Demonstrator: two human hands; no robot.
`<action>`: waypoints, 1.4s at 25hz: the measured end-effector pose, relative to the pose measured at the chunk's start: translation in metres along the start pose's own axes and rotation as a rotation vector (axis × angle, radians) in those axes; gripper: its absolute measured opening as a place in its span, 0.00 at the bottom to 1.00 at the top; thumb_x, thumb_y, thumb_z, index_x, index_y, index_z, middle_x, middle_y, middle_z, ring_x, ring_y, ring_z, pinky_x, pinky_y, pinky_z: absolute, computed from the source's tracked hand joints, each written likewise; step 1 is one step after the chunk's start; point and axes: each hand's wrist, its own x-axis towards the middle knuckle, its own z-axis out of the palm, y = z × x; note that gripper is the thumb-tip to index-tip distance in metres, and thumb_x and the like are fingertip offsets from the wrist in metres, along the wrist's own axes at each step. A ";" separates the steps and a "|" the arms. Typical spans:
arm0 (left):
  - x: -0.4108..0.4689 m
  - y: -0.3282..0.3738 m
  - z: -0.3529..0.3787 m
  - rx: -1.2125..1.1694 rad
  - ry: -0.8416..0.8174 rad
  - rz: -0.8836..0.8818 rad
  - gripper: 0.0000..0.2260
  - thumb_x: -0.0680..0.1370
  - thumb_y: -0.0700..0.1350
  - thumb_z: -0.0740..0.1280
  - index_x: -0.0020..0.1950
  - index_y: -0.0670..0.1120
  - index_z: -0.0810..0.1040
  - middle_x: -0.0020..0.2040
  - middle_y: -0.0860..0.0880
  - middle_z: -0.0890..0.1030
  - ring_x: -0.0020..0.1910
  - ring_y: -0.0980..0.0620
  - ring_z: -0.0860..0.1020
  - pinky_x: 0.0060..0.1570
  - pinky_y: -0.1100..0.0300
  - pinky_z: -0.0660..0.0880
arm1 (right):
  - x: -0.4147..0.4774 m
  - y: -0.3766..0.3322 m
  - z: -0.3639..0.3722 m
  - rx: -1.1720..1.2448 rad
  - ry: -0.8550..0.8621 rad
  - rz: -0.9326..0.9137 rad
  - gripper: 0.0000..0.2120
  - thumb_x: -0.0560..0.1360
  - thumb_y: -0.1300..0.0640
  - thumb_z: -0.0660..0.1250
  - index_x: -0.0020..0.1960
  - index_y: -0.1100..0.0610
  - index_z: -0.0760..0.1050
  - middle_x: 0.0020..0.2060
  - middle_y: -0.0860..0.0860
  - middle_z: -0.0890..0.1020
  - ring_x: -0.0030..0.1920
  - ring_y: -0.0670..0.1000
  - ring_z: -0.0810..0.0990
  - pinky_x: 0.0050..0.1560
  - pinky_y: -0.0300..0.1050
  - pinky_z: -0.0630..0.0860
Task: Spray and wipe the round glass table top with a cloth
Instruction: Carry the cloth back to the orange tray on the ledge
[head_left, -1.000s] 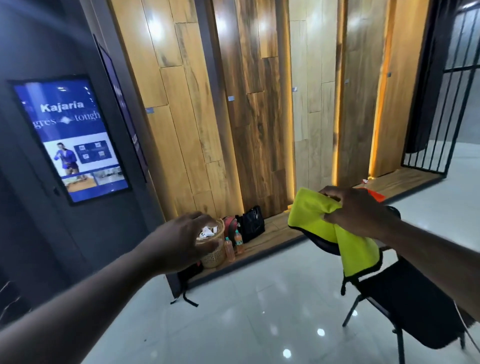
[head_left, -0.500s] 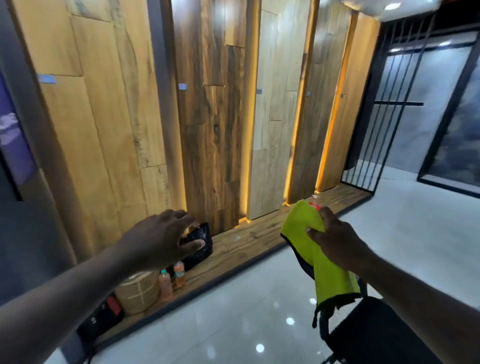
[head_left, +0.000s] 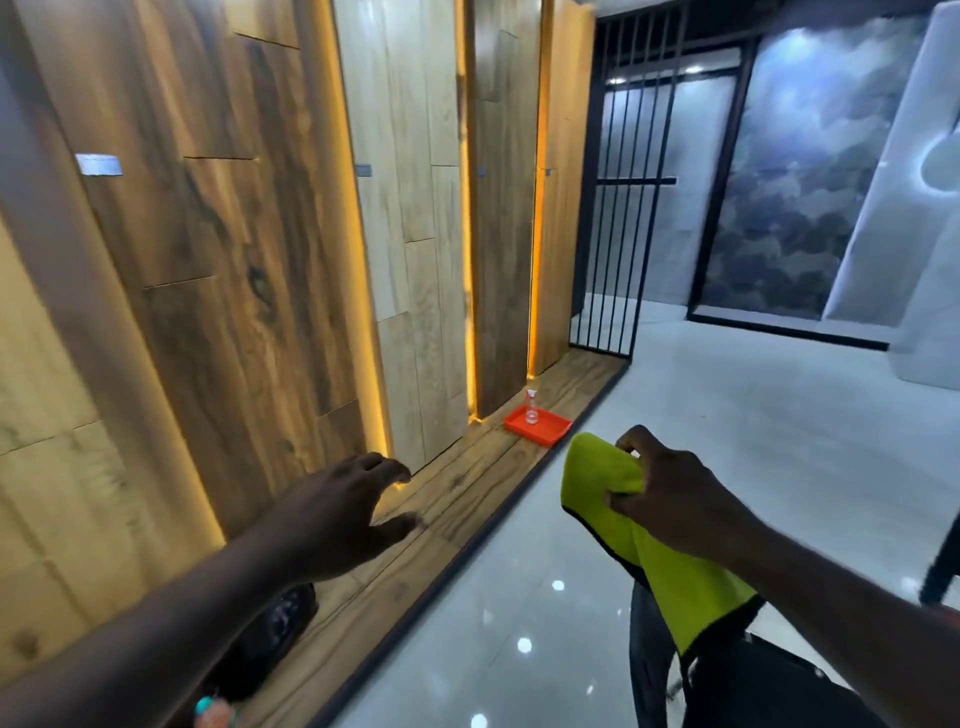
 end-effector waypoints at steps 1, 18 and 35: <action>0.038 -0.012 0.007 -0.004 -0.011 0.000 0.31 0.79 0.68 0.60 0.79 0.55 0.66 0.77 0.54 0.70 0.67 0.56 0.75 0.56 0.66 0.73 | 0.037 0.008 0.007 0.018 -0.001 0.013 0.21 0.76 0.46 0.76 0.61 0.44 0.67 0.46 0.49 0.79 0.50 0.58 0.80 0.51 0.50 0.79; 0.619 -0.211 0.065 -0.081 -0.050 0.158 0.33 0.77 0.72 0.56 0.78 0.58 0.65 0.77 0.56 0.69 0.64 0.60 0.73 0.61 0.64 0.74 | 0.599 0.065 0.030 0.021 0.105 0.166 0.22 0.72 0.50 0.79 0.63 0.44 0.78 0.55 0.51 0.85 0.55 0.57 0.84 0.55 0.54 0.83; 1.199 -0.145 0.165 -0.159 -0.113 0.290 0.28 0.79 0.68 0.63 0.74 0.55 0.71 0.72 0.53 0.75 0.58 0.56 0.76 0.54 0.58 0.74 | 1.029 0.318 -0.029 -0.010 0.131 0.401 0.19 0.64 0.50 0.82 0.47 0.35 0.78 0.42 0.37 0.82 0.49 0.50 0.84 0.50 0.51 0.84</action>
